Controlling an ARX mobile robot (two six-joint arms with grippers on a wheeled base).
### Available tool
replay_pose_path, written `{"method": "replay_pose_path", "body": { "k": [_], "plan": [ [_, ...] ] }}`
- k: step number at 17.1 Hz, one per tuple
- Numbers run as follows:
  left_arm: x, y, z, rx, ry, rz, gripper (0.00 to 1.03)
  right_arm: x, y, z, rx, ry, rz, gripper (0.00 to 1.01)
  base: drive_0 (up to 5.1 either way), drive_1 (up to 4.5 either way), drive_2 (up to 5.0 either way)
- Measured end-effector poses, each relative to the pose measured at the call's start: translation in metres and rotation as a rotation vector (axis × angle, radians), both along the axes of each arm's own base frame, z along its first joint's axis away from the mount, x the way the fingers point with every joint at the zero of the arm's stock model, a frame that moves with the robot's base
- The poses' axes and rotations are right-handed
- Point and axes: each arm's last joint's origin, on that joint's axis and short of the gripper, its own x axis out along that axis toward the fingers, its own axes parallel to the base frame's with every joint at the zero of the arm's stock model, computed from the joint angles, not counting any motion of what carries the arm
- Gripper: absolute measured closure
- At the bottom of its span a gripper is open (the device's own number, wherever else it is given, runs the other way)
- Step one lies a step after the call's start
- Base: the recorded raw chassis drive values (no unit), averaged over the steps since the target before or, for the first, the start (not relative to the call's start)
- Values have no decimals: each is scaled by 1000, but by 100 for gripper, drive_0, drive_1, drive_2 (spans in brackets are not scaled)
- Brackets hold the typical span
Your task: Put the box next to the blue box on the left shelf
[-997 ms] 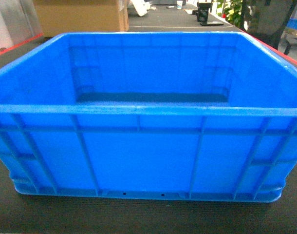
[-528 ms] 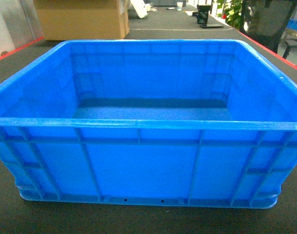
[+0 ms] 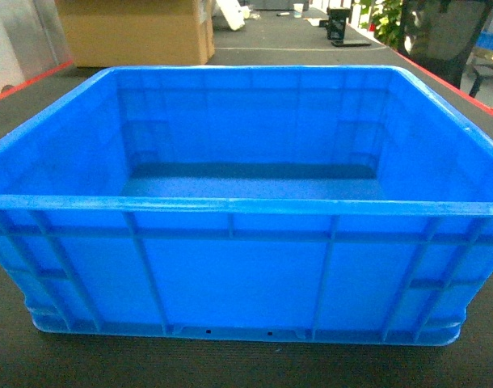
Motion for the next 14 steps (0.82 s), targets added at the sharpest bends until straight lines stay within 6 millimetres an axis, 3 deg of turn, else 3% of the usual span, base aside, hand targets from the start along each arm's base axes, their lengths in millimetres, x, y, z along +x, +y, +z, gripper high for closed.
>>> {"method": "replay_pose_path", "body": {
  "k": [14],
  "plan": [
    [0, 0, 0, 0, 0, 0, 5, 0, 0, 0, 0, 0, 0, 3, 0, 0, 0]
  ]
}}
